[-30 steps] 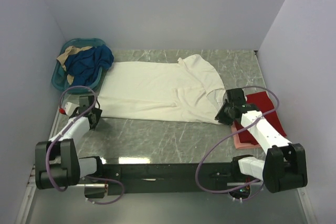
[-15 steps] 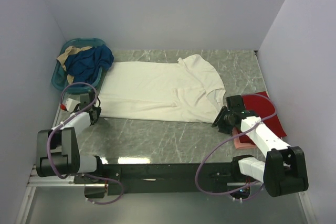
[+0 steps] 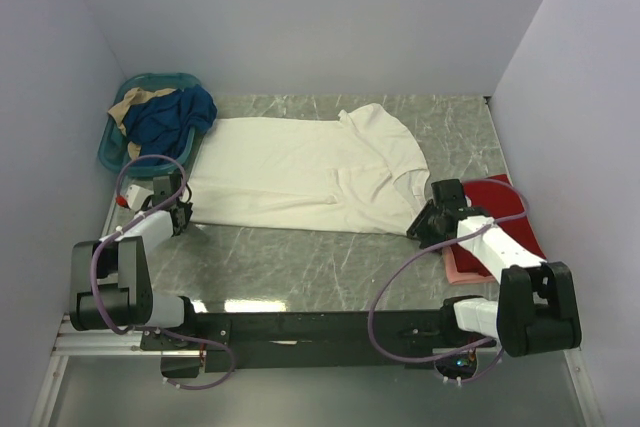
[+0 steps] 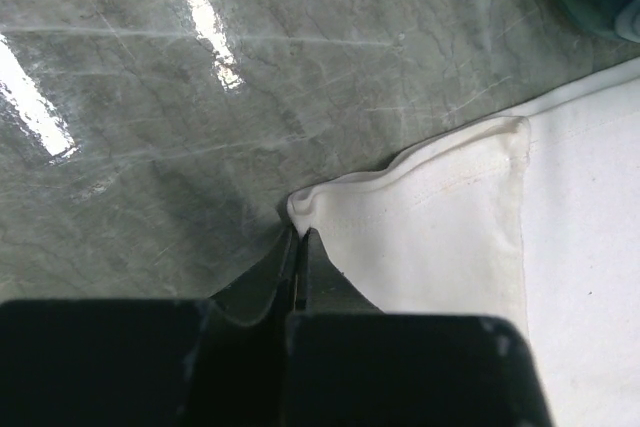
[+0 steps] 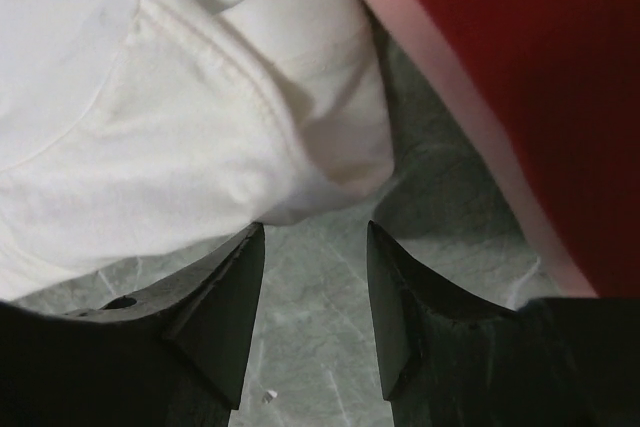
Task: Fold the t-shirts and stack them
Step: Fold the tshirt
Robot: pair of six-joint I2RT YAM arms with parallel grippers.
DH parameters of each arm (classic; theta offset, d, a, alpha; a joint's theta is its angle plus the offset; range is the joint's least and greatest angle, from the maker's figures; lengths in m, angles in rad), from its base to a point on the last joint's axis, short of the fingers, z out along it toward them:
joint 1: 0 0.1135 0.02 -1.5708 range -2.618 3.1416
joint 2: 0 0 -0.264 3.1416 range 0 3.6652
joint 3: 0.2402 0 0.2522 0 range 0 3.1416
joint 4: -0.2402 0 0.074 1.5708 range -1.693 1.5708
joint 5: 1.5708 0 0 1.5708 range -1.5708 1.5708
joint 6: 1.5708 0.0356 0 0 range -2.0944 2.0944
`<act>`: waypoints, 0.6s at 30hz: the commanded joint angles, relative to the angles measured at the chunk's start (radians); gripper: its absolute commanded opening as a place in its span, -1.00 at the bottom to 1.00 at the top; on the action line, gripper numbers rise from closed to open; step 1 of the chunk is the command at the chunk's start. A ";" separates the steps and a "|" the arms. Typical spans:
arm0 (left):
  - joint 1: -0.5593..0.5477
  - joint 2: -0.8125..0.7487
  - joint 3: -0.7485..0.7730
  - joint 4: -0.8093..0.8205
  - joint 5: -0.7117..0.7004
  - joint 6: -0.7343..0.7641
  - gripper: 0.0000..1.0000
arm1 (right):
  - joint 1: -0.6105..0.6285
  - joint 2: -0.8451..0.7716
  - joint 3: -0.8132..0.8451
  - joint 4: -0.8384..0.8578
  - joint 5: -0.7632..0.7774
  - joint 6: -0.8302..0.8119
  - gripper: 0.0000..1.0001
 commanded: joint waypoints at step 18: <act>0.002 -0.055 -0.031 -0.051 0.002 0.040 -0.99 | -0.017 0.050 0.010 0.132 0.096 0.037 -0.65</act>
